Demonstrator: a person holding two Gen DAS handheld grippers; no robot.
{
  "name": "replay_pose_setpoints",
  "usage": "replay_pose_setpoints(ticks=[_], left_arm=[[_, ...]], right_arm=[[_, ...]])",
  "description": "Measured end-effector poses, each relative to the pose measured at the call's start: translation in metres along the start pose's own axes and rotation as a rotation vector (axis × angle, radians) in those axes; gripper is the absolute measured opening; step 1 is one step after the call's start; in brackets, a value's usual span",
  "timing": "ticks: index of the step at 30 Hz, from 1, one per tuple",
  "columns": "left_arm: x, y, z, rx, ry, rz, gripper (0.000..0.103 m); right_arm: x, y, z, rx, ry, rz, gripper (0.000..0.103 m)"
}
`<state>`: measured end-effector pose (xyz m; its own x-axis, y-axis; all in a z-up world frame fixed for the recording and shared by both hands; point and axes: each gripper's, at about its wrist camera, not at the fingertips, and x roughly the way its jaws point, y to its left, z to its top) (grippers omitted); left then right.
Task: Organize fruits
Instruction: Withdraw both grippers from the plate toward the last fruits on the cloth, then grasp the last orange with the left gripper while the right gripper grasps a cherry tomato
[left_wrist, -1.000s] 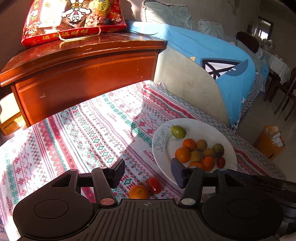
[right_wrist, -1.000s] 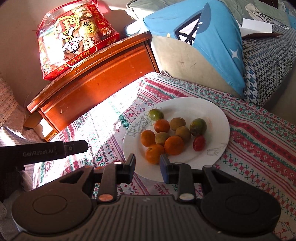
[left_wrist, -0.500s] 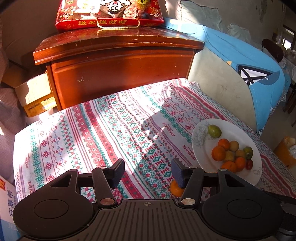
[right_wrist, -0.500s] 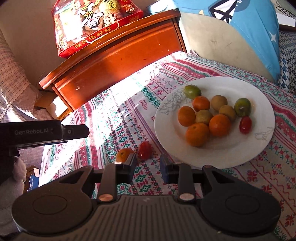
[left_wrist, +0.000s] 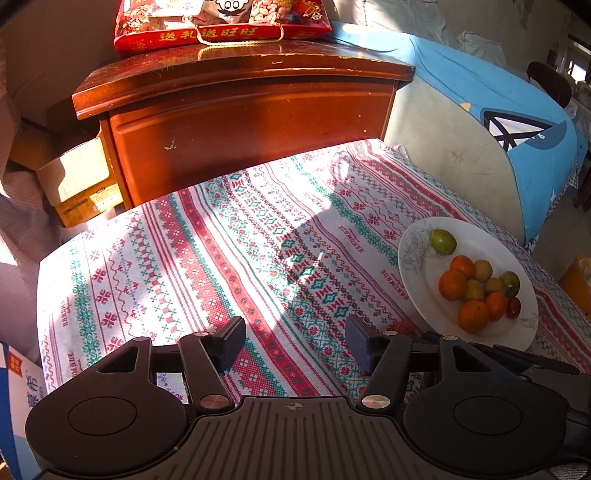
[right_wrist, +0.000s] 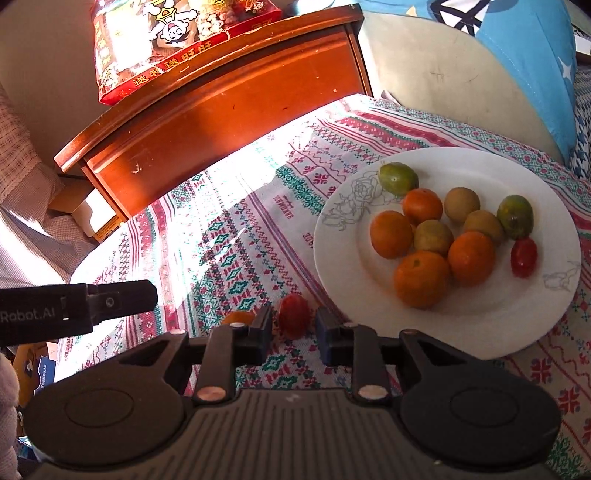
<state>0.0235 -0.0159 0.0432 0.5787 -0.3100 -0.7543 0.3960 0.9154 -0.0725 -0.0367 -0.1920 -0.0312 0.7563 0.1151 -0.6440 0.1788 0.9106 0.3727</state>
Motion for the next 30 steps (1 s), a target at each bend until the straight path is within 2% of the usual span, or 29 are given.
replay_pose_setpoints(ticks=[5,11,24,30], left_arm=[[0.002,0.005,-0.001,-0.016,0.013,0.013,0.059],[0.009,0.004,-0.007,-0.013,0.042,-0.006,0.059],[0.023,-0.029,-0.027,0.121,0.043,-0.092,0.059],[0.034,-0.039,-0.032,0.137,0.034,-0.122,0.055]], right_arm=[[-0.002,-0.001,-0.001,0.002,0.004,0.009,0.020],[-0.013,-0.005,-0.005,-0.004,0.015,0.013,0.019],[-0.036,-0.025,-0.016,0.008,0.043,0.002,0.019],[-0.040,-0.029,-0.017,0.010,0.044,0.001,0.019]])
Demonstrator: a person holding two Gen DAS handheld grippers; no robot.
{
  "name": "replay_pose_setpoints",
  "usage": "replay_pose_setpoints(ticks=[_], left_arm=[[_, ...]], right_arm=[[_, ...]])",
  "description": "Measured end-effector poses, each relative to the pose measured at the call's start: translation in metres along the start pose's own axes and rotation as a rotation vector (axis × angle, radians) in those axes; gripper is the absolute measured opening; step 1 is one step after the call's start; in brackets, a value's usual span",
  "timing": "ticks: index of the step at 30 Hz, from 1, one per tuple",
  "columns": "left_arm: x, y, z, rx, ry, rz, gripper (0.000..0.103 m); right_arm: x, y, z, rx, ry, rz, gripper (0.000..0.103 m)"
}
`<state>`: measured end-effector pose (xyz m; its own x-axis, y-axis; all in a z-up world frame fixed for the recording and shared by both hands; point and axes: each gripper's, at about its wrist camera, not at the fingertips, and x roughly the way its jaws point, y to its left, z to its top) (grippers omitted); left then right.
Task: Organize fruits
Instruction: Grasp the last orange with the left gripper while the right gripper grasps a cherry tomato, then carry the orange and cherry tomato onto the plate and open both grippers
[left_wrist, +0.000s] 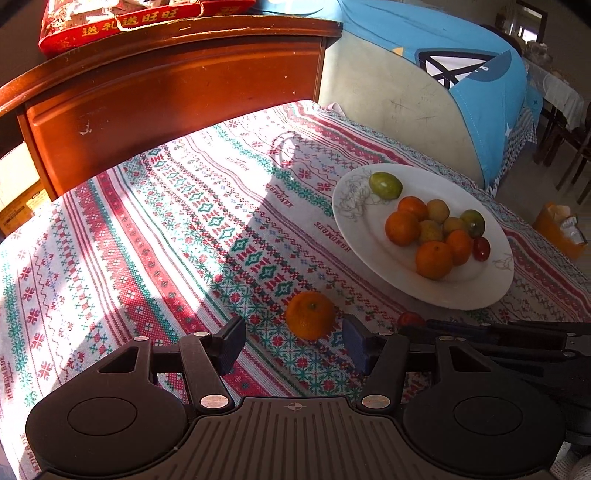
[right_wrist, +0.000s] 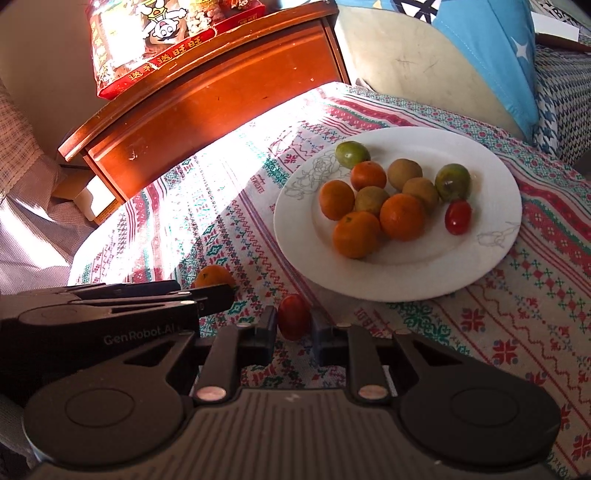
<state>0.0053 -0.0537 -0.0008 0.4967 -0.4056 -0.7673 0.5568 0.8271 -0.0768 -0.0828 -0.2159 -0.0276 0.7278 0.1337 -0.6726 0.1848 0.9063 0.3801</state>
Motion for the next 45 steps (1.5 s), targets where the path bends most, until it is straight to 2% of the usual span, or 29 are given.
replay_pose_setpoints(ticks=[7,11,18,25,35,40,45], left_arm=[[0.011,-0.005,-0.002,0.013,-0.015,0.018,0.046],[0.011,-0.008,-0.003,0.029,-0.031,0.005,0.028],[0.006,-0.008,-0.003,0.011,-0.044,-0.014,0.028],[-0.010,-0.003,0.009,-0.019,-0.095,-0.026,0.028],[-0.021,-0.016,0.046,-0.031,-0.173,-0.081,0.028],[-0.012,-0.025,0.062,-0.045,-0.170,-0.109,0.028],[0.007,-0.030,0.075,-0.058,-0.147,-0.112,0.028]], right_arm=[[-0.002,-0.003,-0.001,0.009,-0.002,0.000,0.019],[-0.004,-0.004,0.000,0.014,-0.003,0.004,0.019],[-0.011,-0.005,0.002,0.025,-0.020,0.023,0.019],[-0.028,-0.004,0.015,0.039,-0.078,0.039,0.019],[-0.054,-0.020,0.069,0.014,-0.172,0.018,0.019],[-0.048,-0.043,0.093,0.064,-0.198,-0.009,0.019],[-0.027,-0.063,0.102,0.104,-0.168,-0.033,0.019]])
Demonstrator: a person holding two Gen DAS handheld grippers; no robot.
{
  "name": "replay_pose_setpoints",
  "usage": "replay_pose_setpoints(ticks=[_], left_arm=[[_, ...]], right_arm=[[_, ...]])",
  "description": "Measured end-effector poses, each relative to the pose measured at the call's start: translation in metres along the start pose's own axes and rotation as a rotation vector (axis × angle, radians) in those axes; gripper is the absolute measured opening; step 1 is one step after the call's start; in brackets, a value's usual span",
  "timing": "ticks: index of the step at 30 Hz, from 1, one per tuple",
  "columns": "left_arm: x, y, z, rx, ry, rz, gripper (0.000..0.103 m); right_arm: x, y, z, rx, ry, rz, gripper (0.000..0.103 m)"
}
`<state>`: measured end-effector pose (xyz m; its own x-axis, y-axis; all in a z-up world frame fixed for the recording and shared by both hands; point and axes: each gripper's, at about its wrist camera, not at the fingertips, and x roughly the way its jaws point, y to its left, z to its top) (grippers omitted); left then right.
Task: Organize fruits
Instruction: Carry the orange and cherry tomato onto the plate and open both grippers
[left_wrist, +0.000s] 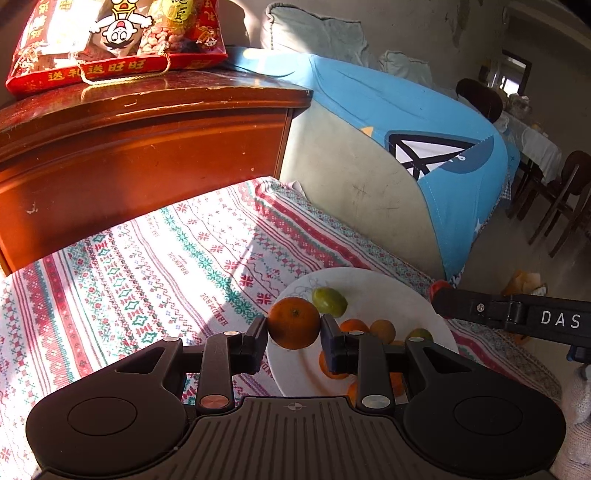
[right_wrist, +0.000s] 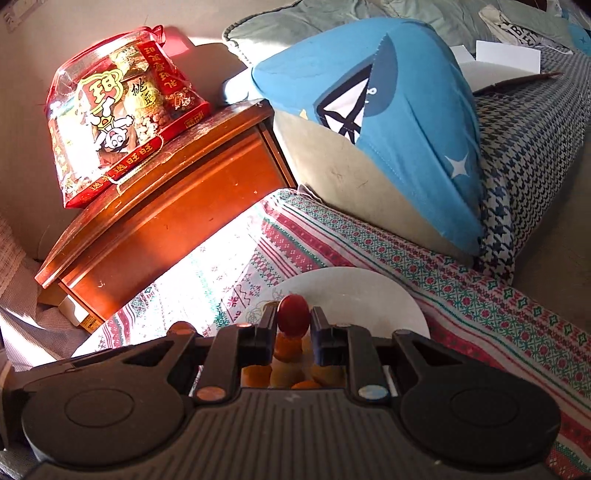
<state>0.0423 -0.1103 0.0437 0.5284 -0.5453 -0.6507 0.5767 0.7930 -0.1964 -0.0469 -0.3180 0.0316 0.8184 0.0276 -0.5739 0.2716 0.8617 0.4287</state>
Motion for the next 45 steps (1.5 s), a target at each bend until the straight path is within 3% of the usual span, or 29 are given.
replay_pose_setpoints(ticks=[14,23,27,31,33,39,45], left_arm=[[0.057,-0.005,0.002,-0.028,0.073,0.025,0.028],[0.062,-0.012,0.002,-0.023,0.081,0.027,0.032],[0.052,-0.019,0.005,-0.003,0.061,0.041,0.051],[0.039,-0.023,0.009,-0.003,0.056,0.039,0.053],[0.030,-0.025,0.010,-0.012,0.062,0.050,0.062],[0.010,-0.027,0.009,-0.028,0.092,0.059,0.069],[-0.003,-0.029,0.004,-0.046,0.116,0.089,0.076]], right_arm=[[0.051,-0.018,-0.003,0.004,0.085,-0.080,0.019],[0.049,-0.025,-0.002,0.042,0.089,-0.083,0.024],[0.039,-0.025,0.004,0.062,0.068,-0.071,0.031],[0.026,-0.021,0.008,0.073,0.058,-0.092,0.038],[0.019,-0.018,0.009,0.068,0.059,-0.106,0.040],[0.002,-0.007,0.008,0.033,0.046,-0.172,0.049],[-0.017,0.003,0.002,0.022,0.048,-0.223,0.064]])
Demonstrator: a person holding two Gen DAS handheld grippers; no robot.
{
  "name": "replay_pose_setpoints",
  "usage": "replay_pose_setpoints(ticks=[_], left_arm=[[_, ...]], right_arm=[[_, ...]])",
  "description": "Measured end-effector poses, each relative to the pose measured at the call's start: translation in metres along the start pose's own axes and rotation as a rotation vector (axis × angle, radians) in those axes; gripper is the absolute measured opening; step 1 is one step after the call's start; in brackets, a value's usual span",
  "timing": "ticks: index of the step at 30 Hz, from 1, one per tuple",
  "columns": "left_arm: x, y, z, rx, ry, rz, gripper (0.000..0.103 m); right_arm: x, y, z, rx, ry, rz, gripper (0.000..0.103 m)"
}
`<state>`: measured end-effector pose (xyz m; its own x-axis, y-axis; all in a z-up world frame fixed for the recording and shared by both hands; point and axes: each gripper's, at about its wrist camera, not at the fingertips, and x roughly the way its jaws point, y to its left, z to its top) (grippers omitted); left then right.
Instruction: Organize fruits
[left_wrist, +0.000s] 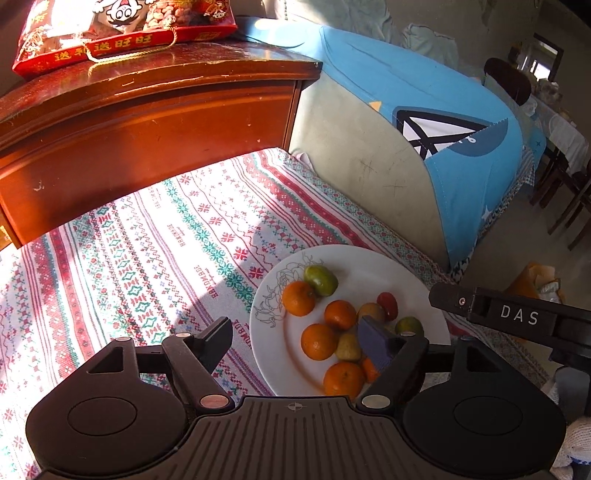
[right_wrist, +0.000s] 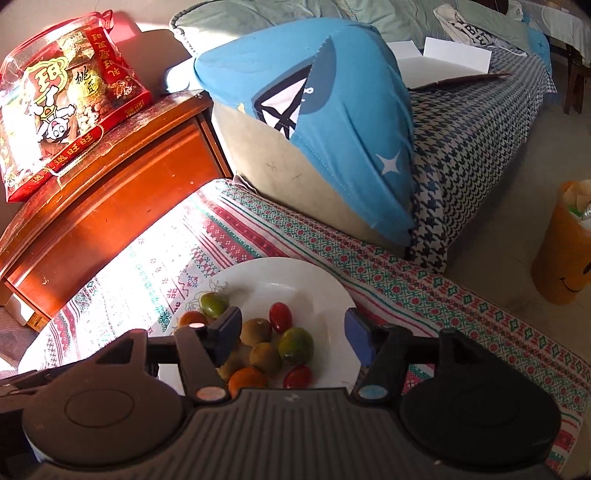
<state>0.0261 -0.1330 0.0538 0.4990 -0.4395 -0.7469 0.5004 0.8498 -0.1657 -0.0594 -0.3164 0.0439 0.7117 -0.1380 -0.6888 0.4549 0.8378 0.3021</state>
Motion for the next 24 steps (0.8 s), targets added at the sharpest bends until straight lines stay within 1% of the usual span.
replay_pose_setpoints(ticks=[3,6,7,14,16,19,24], left_arm=[[-0.005,0.000,-0.003,0.001,0.018,0.027,0.078],[-0.012,0.003,-0.007,-0.012,0.037,0.036,0.079],[-0.014,0.003,-0.009,-0.013,0.039,0.040,0.079],[-0.028,-0.006,-0.021,0.016,0.060,0.087,0.080],[-0.029,-0.007,-0.023,0.024,0.069,0.102,0.081],[-0.031,-0.008,-0.025,0.021,0.082,0.125,0.081],[-0.029,-0.006,-0.026,0.020,0.103,0.143,0.081]], right_arm=[[-0.010,0.002,-0.006,0.007,0.013,-0.013,0.072],[-0.020,0.004,-0.015,-0.001,0.025,-0.039,0.074],[-0.022,0.005,-0.018,0.000,0.031,-0.044,0.076],[-0.029,0.003,-0.036,0.032,0.089,-0.097,0.081],[-0.028,0.003,-0.040,0.036,0.106,-0.101,0.085],[-0.026,0.006,-0.043,0.017,0.124,-0.117,0.086],[-0.025,0.012,-0.042,-0.022,0.108,-0.140,0.087]])
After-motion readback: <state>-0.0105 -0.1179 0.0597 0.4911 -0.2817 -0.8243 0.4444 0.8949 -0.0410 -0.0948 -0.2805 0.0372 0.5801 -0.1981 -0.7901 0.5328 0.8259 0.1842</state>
